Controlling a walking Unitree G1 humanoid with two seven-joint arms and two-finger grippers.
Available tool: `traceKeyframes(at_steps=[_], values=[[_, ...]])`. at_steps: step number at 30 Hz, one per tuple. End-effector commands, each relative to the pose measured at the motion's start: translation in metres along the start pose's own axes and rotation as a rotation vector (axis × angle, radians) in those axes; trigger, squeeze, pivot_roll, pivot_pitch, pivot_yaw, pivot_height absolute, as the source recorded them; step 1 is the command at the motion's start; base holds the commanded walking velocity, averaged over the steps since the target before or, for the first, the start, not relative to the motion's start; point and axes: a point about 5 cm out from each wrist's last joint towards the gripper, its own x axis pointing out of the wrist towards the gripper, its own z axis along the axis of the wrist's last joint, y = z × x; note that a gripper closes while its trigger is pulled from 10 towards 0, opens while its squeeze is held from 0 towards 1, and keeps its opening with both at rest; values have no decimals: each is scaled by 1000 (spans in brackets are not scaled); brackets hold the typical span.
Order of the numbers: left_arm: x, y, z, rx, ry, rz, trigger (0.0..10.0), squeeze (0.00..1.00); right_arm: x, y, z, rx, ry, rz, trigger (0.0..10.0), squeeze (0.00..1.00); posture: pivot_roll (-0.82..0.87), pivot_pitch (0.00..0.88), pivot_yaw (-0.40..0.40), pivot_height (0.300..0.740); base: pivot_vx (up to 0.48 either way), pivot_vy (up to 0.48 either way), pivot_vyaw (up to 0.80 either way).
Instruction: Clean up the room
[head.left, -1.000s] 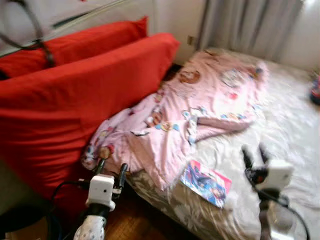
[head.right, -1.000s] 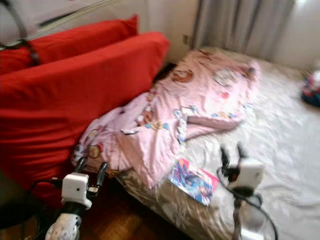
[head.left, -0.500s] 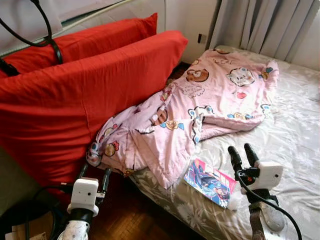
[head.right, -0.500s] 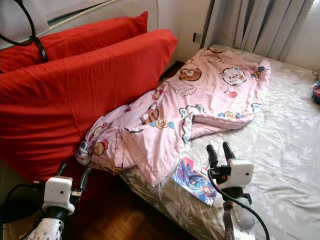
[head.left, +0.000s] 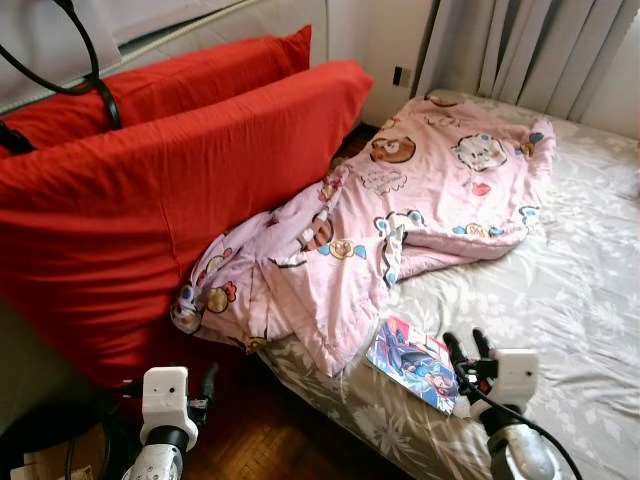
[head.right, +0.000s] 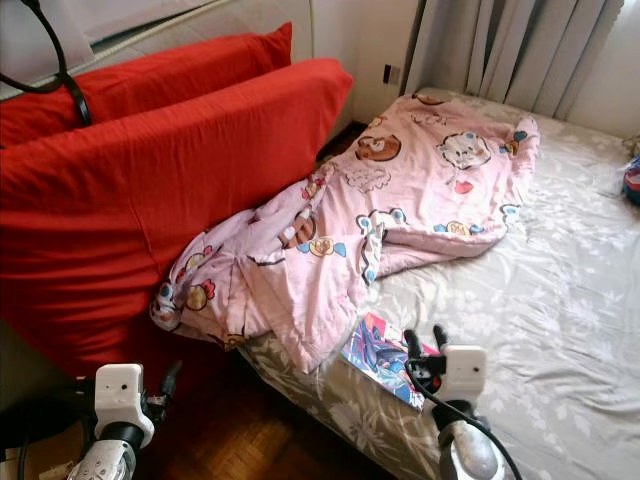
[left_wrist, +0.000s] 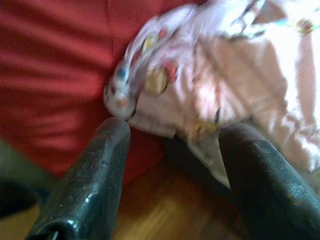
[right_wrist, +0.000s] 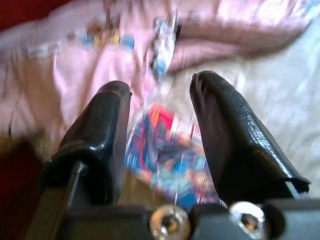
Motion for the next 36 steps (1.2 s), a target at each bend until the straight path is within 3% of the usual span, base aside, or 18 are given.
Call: traceKeyframes(at_steps=[1,4,7,9,13,18,26,30,36], values=[[1,6,-22,-25,121,16,10000,0,-6,3,-32,-2,195,19,10000,0,-97,76,27,740,0,0,0],[4,-5,-37,-31,219,-31,10000,0,-10,5,-50,-13,335,2,10000,0,-78,74,10,740,0,0,0],[3,-18,-48,5,284,-92,10000,0,-13,3,-57,36,381,-35,10000,0,-68,71,-2,740,0,0,0],[-2,-26,-63,3,379,-103,10000,0,-15,3,-64,36,437,-55,10000,0,-78,61,-10,740,0,0,0],[-7,-33,-74,2,451,-103,10000,0,-16,5,-67,12,475,-33,10000,0,-88,51,-16,740,0,0,0],[-1,-37,-71,-14,444,-99,10000,0,-15,0,-67,4,506,-37,10000,0,-78,52,-29,740,0,0,0],[-12,-17,-83,4,501,-39,10000,0,-15,0,-68,8,526,-50,10000,0,-70,119,-2,740,0,0,0],[-16,-18,-87,29,515,-53,10000,0,-16,-3,-69,14,531,-65,10000,0,-54,129,-15,740,0,0,0],[-13,-21,-84,1,492,-40,10000,0,-14,-8,-66,13,525,-101,10000,0,-58,133,-27,740,0,0,0]])
